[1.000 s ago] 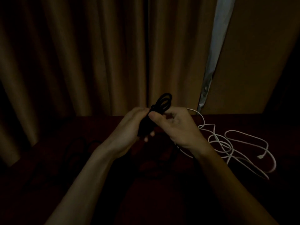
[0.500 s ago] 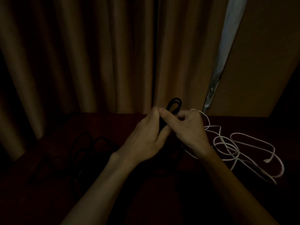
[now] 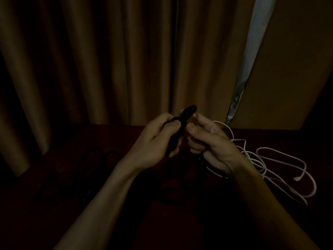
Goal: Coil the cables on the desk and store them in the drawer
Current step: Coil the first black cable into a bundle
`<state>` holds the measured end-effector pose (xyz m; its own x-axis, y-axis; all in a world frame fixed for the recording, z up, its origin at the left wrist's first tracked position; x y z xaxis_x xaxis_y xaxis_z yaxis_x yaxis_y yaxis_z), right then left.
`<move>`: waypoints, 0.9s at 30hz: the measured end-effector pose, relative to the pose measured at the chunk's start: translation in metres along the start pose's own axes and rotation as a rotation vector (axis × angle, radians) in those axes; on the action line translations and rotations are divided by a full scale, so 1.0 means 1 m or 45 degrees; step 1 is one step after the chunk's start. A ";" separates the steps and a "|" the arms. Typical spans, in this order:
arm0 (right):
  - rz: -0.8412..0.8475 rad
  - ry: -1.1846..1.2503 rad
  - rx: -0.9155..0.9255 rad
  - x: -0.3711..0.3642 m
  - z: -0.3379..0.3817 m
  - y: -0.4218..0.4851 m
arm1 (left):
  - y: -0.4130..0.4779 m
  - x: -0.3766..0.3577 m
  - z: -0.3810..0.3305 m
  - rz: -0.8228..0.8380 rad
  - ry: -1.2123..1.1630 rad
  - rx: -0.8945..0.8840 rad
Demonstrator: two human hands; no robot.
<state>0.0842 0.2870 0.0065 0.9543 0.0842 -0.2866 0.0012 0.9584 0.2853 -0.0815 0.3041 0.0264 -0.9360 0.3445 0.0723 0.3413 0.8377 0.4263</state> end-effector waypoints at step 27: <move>0.317 -0.662 -0.160 0.037 0.003 -0.001 | -0.003 0.016 0.011 0.484 0.437 0.116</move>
<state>0.1205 0.2880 -0.0016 0.9425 0.1967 0.2701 -0.2469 0.9546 0.1666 -0.0964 0.3115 0.0167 -0.7138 0.4855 0.5048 0.6543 0.7193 0.2335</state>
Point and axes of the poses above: each hand's wrist, its own y-axis towards the middle knuckle, its own x-axis out of the back of the hand, z = x × y, the point moved 2 cm from there along y, towards the middle knuckle, and after that the axes turned 11 degrees about -z, right-handed, at the moved point
